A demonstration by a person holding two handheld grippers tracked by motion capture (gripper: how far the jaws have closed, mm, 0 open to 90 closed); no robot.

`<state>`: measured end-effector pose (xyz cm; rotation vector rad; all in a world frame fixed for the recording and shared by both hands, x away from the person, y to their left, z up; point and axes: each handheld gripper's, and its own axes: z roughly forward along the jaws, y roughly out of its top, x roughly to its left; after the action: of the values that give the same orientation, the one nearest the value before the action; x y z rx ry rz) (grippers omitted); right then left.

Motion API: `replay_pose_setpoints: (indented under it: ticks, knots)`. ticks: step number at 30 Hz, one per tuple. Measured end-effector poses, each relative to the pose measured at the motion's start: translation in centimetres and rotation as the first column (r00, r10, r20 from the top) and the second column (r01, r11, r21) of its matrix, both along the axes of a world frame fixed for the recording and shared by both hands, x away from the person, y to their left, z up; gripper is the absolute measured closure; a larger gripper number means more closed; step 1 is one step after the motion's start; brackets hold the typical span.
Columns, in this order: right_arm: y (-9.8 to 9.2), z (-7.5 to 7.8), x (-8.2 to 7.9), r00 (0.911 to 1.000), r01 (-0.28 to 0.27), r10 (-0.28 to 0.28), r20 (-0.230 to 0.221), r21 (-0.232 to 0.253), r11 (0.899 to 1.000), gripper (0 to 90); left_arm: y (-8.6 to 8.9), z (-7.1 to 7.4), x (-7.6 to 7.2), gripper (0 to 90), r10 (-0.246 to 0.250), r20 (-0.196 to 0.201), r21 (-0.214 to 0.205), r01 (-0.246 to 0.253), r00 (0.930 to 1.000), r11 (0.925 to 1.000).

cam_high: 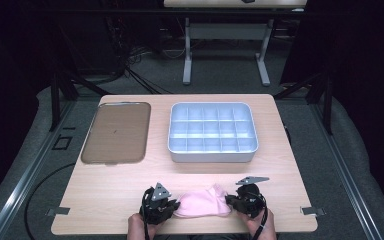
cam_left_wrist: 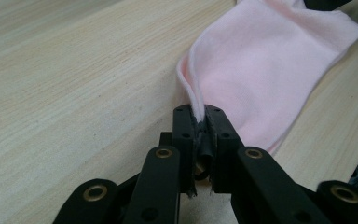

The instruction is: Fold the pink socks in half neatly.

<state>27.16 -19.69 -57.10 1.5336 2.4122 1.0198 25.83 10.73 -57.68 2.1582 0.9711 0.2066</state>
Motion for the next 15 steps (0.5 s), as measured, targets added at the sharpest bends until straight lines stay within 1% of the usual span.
replay_pose_setpoints:
  ticks: [3,4,5,7,12,14,15]
  knots:
    - [-0.1,0.3,-0.1,0.9997,0.014,-0.014,0.019,-0.003,1.000,87.3,-0.2,0.0,-0.1,83.8,0.006,-0.001,-0.013,-0.006,1.0000,0.9999]
    - [-0.1,0.5,-0.2,0.9992,0.018,-0.018,0.036,-0.003,1.000,87.3,-0.2,0.0,0.0,83.8,0.002,-0.001,-0.011,-0.002,1.0000,0.9999]
    - [-0.1,0.8,-0.3,0.9989,0.017,-0.017,0.043,-0.001,1.000,87.3,-0.2,0.0,0.0,83.8,-0.002,-0.005,-0.013,0.002,1.0000,0.9999]
    - [0.0,1.4,-0.6,0.9973,0.020,-0.019,0.071,-0.006,1.000,87.3,-0.3,0.0,0.0,83.8,-0.003,-0.011,-0.021,0.003,0.9999,0.9998]
    - [0.6,3.0,-1.2,0.9918,0.015,-0.009,0.127,-0.042,0.999,87.3,-0.3,0.1,0.0,83.9,-0.002,-0.010,-0.030,0.002,0.9999,0.9996]
    - [0.9,3.4,-1.4,0.9896,0.002,0.006,0.144,-0.054,0.999,87.2,-0.3,0.1,0.0,83.8,-0.004,-0.009,-0.027,0.004,0.9999,0.9996]
    - [1.1,3.7,-1.5,0.9880,0.001,0.010,0.154,-0.069,0.998,87.2,-0.3,0.1,0.0,83.8,-0.006,-0.013,-0.029,0.005,0.9999,0.9996]
